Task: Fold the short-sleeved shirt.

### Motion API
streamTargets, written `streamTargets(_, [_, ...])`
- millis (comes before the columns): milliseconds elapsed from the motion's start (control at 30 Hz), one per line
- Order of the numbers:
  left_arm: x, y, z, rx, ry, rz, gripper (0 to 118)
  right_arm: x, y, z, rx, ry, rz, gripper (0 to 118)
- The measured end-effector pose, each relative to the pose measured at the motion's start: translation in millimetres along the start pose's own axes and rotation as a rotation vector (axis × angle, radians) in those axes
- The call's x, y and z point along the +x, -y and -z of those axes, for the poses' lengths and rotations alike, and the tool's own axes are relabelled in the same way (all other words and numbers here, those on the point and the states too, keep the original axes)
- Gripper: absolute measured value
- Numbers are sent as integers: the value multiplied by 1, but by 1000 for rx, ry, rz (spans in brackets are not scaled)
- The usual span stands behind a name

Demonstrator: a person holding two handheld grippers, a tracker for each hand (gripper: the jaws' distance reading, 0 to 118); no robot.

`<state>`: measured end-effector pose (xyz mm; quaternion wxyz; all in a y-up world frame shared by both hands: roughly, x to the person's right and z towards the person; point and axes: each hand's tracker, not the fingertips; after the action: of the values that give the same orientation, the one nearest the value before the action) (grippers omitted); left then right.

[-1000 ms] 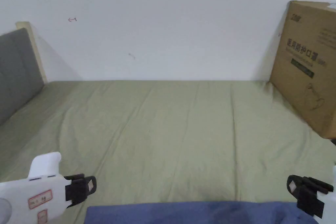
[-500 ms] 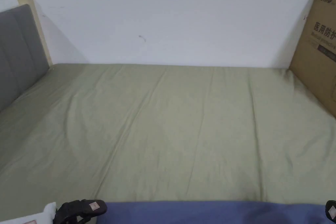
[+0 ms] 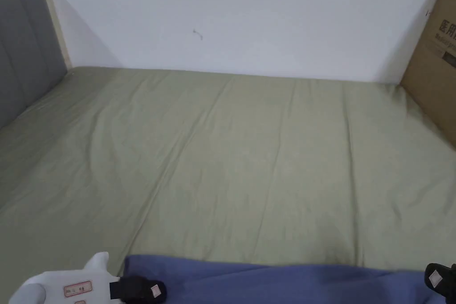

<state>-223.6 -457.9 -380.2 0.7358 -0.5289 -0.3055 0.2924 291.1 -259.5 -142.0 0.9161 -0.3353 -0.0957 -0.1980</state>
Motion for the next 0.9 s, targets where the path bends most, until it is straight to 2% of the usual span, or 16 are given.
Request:
streamTargets(133, [29,-3,-58,136,-458,219,6,4,5,-5,3,-24,-4,0])
streamTargets(167, [43,-2,-66,152,-537,260,6,4,7,-7,4,-29,-4,0])
streamTargets(233, [67,2,-74,175,-592,340,7,8,10,-11,3,-37,-6,0])
streamTargets(300, [100,8,-66,168,-535,362,7,10,12,-16,4,-42,-11,0])
streamTargets(433, [164,19,-7,31,-215,300,7,20,12,-29,18,-39,-21,0])
streamTargets(533, [196,28,60,-107,-156,259,8,32,11,-38,45,-40,11,0])
streamTargets(567, [206,33,84,-125,-145,262,12,36,11,-41,55,-41,24,0])
streamTargets(600, [214,35,106,-140,-146,268,28,41,11,-43,62,-43,39,0])
streamTargets(633, [219,36,123,-165,-123,248,64,45,11,-46,66,-43,49,0])
streamTargets(667, [223,38,139,-197,-101,226,86,49,11,-47,68,-40,57,0])
streamTargets(700, [227,42,151,-214,-48,187,91,52,12,-49,68,-35,63,0])
streamTargets(800, [239,41,161,-241,41,133,91,62,13,-50,68,-12,81,0])
streamTargets(900, [241,31,133,-187,-30,260,92,71,15,-48,68,-9,110,0])
